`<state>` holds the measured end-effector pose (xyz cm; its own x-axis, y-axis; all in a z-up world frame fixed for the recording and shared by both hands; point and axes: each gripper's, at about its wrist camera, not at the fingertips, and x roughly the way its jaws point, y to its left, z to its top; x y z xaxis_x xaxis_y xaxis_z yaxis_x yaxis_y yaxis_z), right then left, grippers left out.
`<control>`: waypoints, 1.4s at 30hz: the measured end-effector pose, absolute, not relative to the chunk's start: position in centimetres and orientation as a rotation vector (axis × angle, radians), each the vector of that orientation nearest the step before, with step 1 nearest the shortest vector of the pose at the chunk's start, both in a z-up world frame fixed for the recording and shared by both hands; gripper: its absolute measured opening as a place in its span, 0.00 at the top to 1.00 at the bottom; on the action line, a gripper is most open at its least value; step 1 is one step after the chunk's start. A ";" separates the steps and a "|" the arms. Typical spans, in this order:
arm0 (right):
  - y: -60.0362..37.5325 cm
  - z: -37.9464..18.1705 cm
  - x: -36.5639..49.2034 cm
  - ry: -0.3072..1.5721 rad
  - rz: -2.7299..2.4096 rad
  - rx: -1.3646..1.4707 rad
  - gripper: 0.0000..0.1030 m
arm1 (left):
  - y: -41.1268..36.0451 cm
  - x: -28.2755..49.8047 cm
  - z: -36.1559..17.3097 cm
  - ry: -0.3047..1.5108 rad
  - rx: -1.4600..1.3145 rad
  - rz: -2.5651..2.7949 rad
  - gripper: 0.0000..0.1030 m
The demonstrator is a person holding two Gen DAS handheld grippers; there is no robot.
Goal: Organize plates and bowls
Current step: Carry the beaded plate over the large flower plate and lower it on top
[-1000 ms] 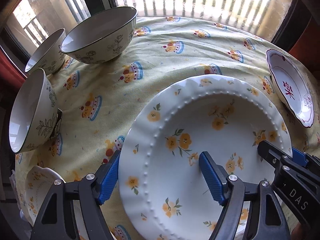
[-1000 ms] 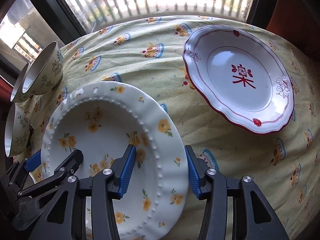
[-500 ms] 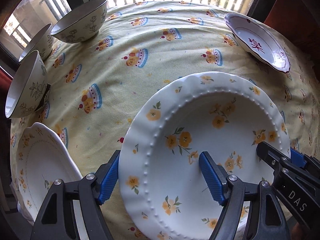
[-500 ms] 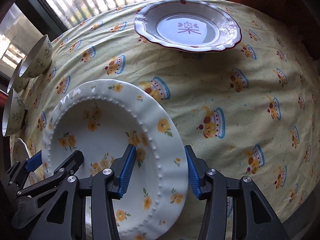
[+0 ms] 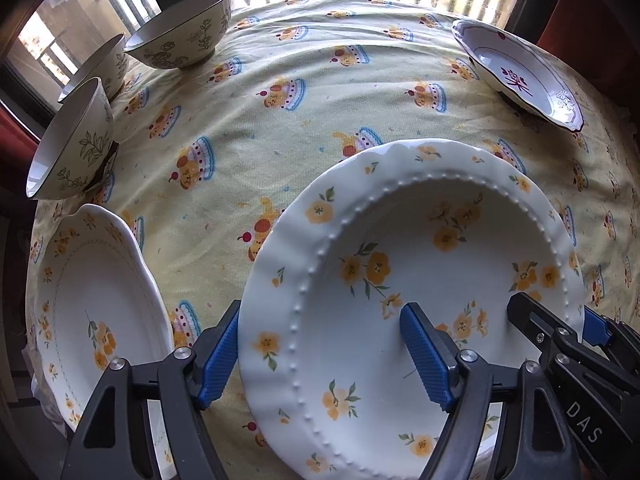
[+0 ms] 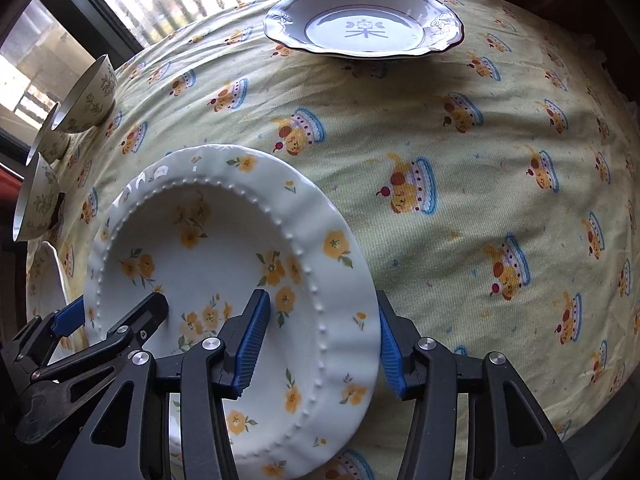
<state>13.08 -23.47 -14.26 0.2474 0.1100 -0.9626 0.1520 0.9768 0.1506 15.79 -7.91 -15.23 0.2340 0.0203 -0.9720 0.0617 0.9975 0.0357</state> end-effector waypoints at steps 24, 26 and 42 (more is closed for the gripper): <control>-22.3 -10.9 12.0 1.297 -0.057 0.148 0.43 | -5.5 12.9 -11.2 1.289 -0.032 -0.071 0.27; -21.5 -10.3 11.8 1.286 -0.055 0.136 0.43 | -4.9 12.4 -10.5 1.275 -0.044 -0.071 0.27; -13.1 -6.2 9.7 1.196 -0.069 0.081 0.43 | 3.6 10.7 -7.4 1.188 -0.091 -0.091 0.27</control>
<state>9.71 -13.14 -6.22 0.3646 -0.0109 -0.9311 0.0971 0.9949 0.0264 10.73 3.57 -7.44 0.3705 -0.1183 -0.9213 0.0229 0.9927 -0.1182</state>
